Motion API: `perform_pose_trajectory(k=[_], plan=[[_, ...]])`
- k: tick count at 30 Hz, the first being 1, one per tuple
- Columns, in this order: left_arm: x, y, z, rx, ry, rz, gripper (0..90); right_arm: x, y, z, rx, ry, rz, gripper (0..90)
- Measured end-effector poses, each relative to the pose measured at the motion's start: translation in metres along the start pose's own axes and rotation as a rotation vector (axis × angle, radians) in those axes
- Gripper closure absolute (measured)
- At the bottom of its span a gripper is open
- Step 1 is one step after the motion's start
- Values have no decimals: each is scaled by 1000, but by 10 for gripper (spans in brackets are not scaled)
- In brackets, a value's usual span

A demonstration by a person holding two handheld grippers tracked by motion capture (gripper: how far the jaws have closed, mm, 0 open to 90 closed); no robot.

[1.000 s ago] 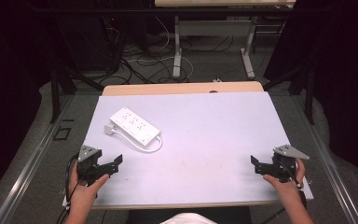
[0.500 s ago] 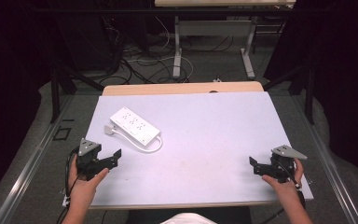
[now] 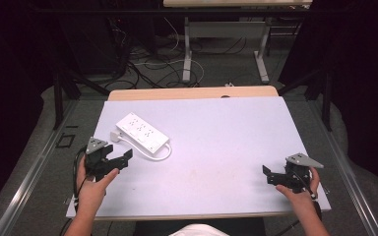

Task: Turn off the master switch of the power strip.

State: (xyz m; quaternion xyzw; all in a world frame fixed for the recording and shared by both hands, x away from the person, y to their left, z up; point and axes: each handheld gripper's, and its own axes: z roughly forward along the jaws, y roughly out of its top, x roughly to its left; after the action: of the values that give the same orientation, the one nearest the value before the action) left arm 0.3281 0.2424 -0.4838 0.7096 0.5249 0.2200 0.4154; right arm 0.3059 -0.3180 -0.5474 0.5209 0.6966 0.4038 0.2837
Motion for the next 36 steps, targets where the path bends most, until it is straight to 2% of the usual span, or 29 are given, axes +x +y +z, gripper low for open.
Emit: perform_pose_trajectory(k=[8,16,25,36], plan=[[-5,9,7,15,-29,-15,276,0,0,0,-1,-1,-9,27],[-9,18,12,25,-45,-20,281,0,0,0,6,4,-6,28],[-16,28,21,50,-64,-3,333,0,0,0,11,12,-13,31],[-21,38,26,38,-52,4,413,0,0,0,13,15,-10,34]])
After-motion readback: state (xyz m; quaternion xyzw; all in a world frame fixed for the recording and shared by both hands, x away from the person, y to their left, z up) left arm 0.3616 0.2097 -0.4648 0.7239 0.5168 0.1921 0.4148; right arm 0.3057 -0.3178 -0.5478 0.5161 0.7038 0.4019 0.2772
